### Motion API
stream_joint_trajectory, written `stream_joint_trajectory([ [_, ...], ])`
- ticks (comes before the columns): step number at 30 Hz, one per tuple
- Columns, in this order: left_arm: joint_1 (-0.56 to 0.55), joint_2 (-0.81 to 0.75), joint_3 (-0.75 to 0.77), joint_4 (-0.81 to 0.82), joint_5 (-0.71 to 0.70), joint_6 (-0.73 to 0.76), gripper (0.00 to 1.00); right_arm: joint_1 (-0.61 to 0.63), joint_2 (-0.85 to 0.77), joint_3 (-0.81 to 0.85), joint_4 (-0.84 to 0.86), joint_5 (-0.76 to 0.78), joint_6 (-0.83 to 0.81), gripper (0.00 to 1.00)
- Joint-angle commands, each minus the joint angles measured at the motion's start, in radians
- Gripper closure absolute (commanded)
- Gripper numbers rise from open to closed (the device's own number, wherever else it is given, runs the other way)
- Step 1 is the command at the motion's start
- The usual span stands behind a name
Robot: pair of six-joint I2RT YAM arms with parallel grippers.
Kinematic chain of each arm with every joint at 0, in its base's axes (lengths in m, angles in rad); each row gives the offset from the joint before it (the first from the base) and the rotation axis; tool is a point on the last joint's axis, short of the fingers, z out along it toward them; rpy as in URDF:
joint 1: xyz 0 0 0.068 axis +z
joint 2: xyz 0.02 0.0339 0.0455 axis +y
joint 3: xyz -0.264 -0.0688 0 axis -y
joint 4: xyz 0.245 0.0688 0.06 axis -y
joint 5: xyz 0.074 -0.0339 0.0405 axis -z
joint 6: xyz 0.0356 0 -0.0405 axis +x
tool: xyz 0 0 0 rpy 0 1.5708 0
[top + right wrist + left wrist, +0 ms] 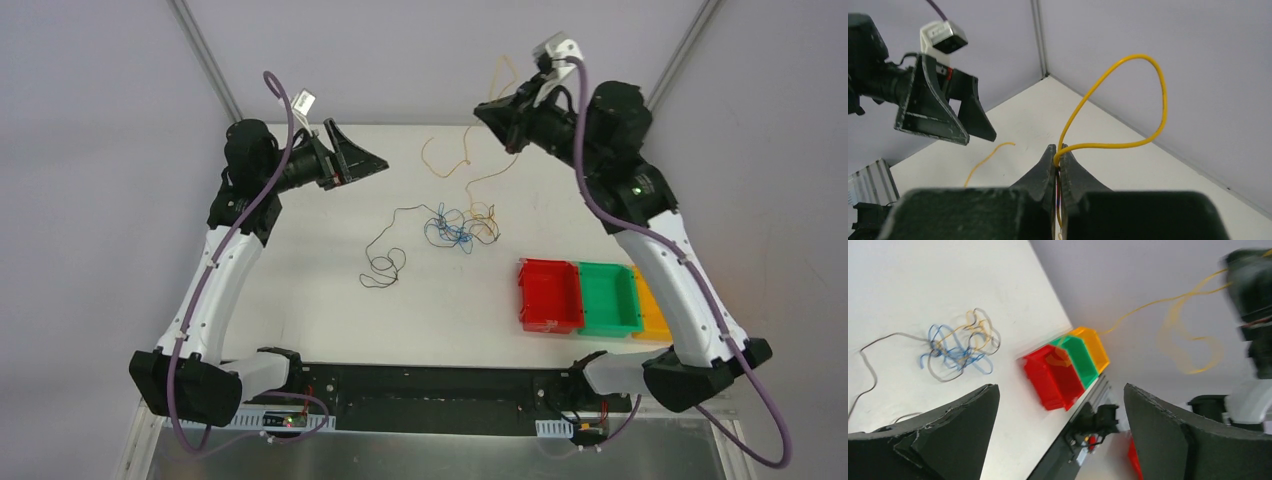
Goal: Untangle the cables
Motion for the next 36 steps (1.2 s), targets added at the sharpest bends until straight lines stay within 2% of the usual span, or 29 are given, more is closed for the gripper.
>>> stream_joint_trajectory([
  [1, 0.003, 0.002, -0.038, -0.121, -0.028, 0.204, 0.01, -0.100, -0.096, 0.090, -0.203, 0.007, 0.029, 1.00],
  [9, 0.001, 0.007, -0.079, -0.128, -0.014, 0.237, 0.01, -0.352, -0.239, 0.052, -0.517, 0.051, 0.003, 1.00],
  [13, 0.001, 0.021, -0.076, -0.128, -0.011, 0.236, 0.01, -0.432, -0.297, -0.029, -0.587, -0.007, 0.021, 1.00],
  [18, 0.001, 0.027, -0.083, -0.127, -0.005, 0.224, 0.01, -0.437, -0.346, -0.160, -0.565, -0.039, 0.077, 1.00],
  [26, 0.001, -0.012, -0.127, -0.128, -0.018, 0.227, 0.01, -0.440, -0.435, -0.404, -0.434, -0.030, 0.098, 1.00],
  [31, 0.001, -0.016, -0.131, -0.128, -0.020, 0.229, 0.01, -0.458, -0.439, -0.468, -0.499, 0.018, -0.049, 1.00],
  [36, 0.001, -0.008, -0.132, -0.128, -0.019, 0.228, 0.02, -0.480, -0.481, -0.606, -0.578, 0.110, -0.243, 1.00],
])
